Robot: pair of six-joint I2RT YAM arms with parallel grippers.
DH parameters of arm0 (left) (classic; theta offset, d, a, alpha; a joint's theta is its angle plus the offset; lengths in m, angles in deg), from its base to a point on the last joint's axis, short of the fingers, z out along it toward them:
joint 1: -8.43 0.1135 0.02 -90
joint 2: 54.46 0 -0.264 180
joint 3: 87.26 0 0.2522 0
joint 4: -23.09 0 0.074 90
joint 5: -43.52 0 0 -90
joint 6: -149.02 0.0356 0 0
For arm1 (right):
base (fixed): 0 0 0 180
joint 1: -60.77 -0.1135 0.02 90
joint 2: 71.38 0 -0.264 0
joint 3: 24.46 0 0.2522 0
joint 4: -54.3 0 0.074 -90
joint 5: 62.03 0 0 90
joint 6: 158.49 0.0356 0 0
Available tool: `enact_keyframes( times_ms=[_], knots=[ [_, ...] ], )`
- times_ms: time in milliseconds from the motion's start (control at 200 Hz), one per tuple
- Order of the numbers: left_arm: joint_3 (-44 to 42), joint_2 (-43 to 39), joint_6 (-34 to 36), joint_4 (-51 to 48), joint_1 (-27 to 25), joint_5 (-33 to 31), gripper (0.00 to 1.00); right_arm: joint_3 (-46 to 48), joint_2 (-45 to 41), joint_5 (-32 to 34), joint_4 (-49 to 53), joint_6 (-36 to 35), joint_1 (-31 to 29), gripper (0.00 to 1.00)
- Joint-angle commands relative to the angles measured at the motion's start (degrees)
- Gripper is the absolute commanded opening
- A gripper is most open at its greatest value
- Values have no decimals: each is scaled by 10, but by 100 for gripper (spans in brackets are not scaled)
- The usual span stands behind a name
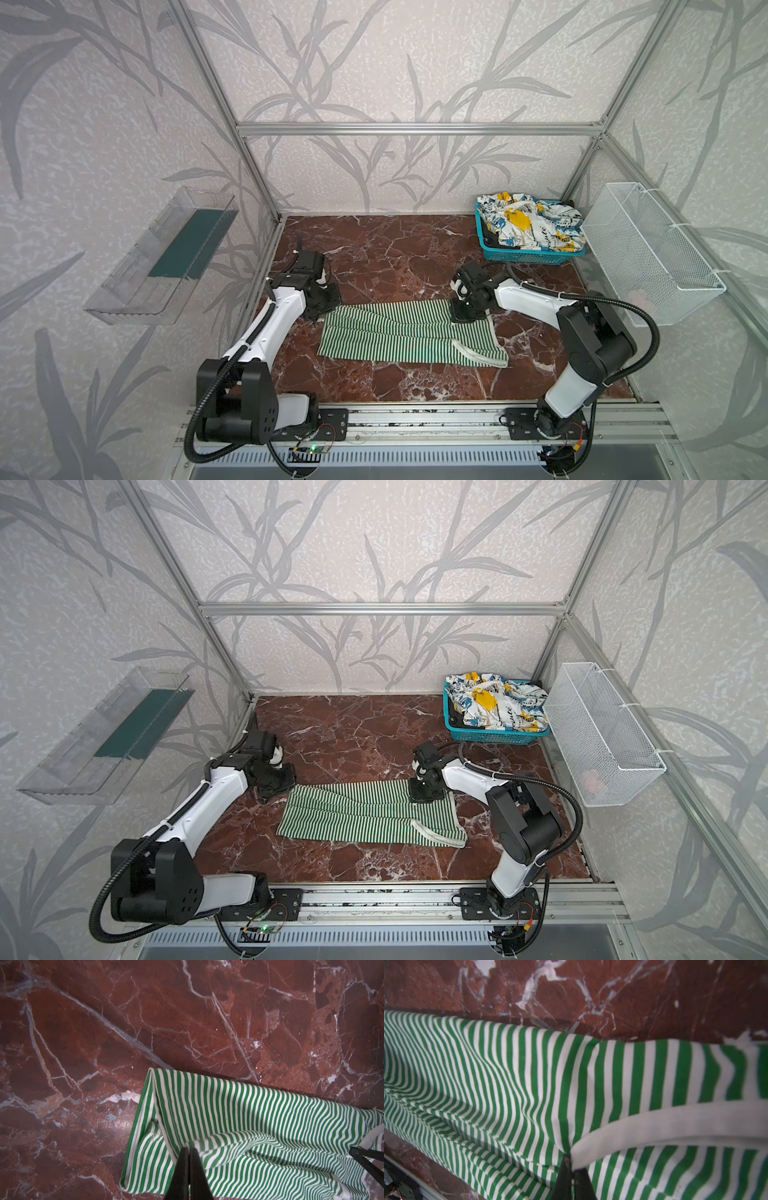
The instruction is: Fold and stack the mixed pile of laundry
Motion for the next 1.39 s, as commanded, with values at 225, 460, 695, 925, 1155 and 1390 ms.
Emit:
enact_keyframes(
  times_ms=[225,460,695,925,1155,1390],
  knots=[
    [99,92,59,156,10,-65,0,-148,27,-15,64,-54,39,0],
    [154,179,82,170,16,-74,0,-164,34,-35,66,-54,41,0],
    [108,159,65,158,18,-106,0,-78,-18,-37,39,-43,35,0],
    [-1,82,20,210,20,-128,0,12,-67,-18,0,-24,7,0],
    [-80,25,-12,258,20,-134,0,70,-93,-5,-32,1,-21,0],
    [-3,77,-24,91,19,9,13,80,-84,9,-42,10,-44,0]
  ],
)
